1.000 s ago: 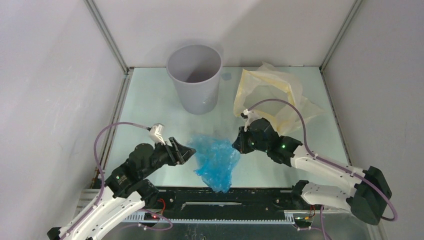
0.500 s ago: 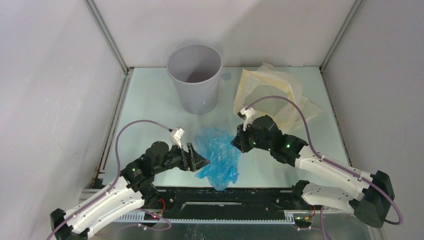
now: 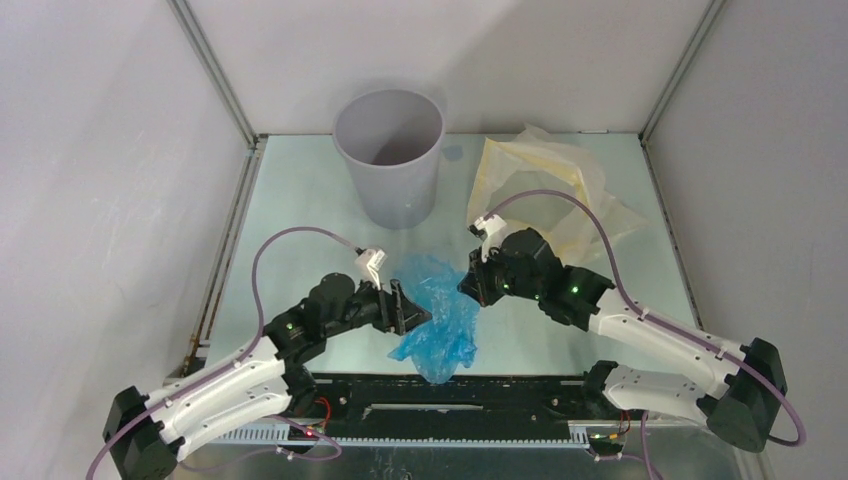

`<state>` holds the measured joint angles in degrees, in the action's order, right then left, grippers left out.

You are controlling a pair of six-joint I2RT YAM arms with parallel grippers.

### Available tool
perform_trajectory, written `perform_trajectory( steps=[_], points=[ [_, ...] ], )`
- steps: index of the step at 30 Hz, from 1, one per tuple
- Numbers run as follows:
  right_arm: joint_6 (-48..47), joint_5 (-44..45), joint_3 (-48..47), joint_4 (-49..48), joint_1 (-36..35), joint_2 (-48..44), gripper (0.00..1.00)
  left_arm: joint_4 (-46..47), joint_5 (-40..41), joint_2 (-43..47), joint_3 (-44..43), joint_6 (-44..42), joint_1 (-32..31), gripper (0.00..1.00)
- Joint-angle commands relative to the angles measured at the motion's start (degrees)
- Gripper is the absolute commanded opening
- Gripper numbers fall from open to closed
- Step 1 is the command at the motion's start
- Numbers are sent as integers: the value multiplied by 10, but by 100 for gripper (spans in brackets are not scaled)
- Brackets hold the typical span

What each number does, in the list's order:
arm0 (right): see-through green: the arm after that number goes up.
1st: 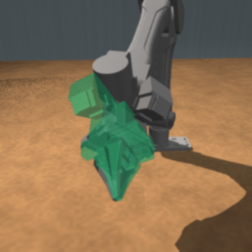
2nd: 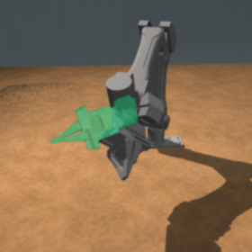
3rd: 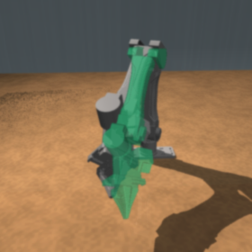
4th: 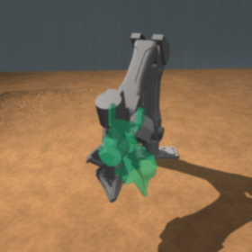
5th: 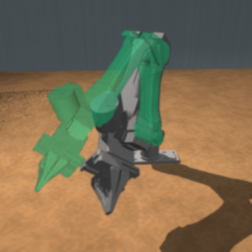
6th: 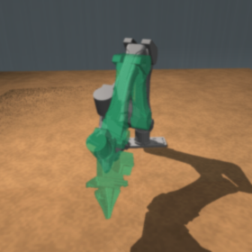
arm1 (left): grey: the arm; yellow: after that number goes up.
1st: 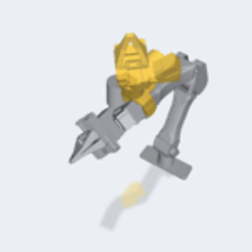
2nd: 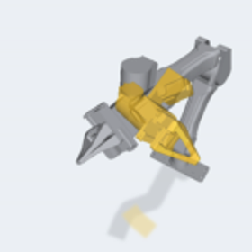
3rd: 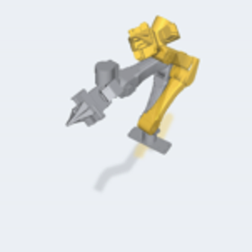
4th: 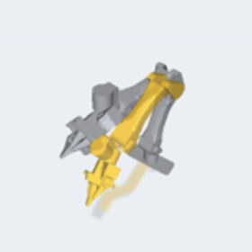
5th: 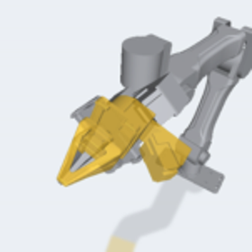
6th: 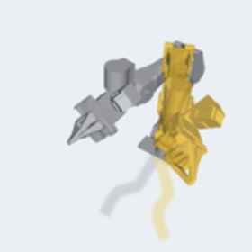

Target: Put the trash bags into the trash bin

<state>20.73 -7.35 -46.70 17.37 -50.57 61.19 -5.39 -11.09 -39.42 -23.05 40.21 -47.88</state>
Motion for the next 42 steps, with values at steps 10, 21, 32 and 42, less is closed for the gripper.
perform_trajectory(
  steps=[10,21,32,42],
  points=[
    [-30,20,-108,34,-13,31,0,67,27,-38,-41,-47,-1,9],
    [-78,46,-270,119,-10,60,27,-137,138,101,-177,-99,-1,0],
    [-39,92,-151,110,-53,-4,68,-121,115,112,-94,-30,-2,0],
    [15,110,7,32,-105,-31,77,-152,165,140,-69,-18,-2,0]
  ],
)
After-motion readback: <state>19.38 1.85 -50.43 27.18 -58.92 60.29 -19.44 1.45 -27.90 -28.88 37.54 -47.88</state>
